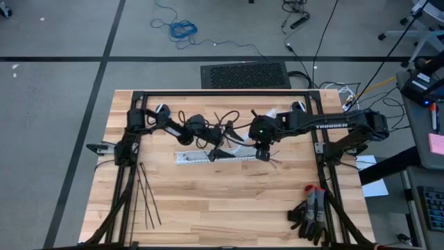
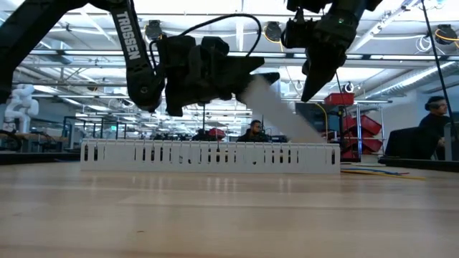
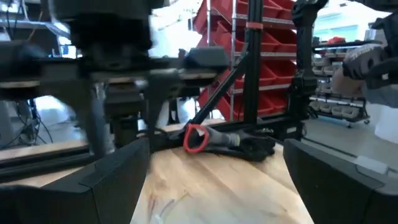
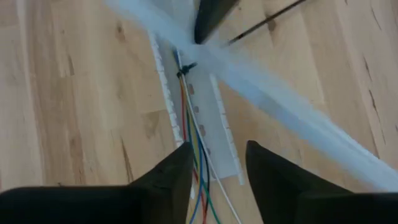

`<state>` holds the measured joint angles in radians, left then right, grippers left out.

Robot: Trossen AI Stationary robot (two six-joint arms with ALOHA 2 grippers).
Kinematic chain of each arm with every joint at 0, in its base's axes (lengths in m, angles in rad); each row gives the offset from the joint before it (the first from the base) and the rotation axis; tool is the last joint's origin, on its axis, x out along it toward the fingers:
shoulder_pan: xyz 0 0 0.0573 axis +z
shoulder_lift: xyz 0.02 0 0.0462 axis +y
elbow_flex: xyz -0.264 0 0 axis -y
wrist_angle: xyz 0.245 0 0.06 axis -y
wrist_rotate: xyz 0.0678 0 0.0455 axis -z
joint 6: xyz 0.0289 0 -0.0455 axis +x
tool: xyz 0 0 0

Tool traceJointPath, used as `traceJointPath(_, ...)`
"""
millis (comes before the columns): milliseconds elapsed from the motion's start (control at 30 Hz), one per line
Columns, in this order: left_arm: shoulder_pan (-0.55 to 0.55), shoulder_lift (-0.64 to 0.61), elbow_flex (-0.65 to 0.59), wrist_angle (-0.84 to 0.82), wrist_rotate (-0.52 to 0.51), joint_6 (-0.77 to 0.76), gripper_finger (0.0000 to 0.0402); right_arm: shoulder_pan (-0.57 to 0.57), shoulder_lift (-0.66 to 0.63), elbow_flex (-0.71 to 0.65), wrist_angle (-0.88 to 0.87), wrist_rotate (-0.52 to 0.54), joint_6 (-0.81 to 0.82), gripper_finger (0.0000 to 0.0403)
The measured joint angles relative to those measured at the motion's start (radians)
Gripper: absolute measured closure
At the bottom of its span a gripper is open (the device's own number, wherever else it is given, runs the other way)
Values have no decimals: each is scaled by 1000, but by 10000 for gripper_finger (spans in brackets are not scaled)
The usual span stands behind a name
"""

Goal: Ziptie cables
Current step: Close the white cable duct

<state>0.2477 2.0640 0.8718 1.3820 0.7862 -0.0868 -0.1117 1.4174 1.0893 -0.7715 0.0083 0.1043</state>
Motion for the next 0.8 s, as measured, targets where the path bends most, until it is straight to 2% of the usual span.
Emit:
traceJointPath(167, -3, 0, 25, -21, -100, -12, 36, 0, 0, 0, 8, -7, -4, 307)
traceJointPath(333, -5, 0, 33, -110, -107, -22, 36, 0, 0, 0, 6, 6, 6, 323)
traceJointPath(400, -3, 0, 33, -183, -110, -44, 36, 2, -4, 0, -6, 64, 5, 323)
traceJointPath(533, -3, 0, 33, -342, -209, -63, 36, 1, -12, 0, -96, 295, -7, 307)
traceJointPath(600, -6, 0, 33, -382, -280, -68, 36, -13, -11, 0, -134, 373, 14, 295)
traceJointPath(700, -8, 0, 33, -381, -355, -91, 36, -46, -6, 0, -163, 379, 53, 272)
traceJointPath(800, -8, 0, 33, -382, -370, -90, 36, -54, -6, -28, -178, 385, 50, 250)
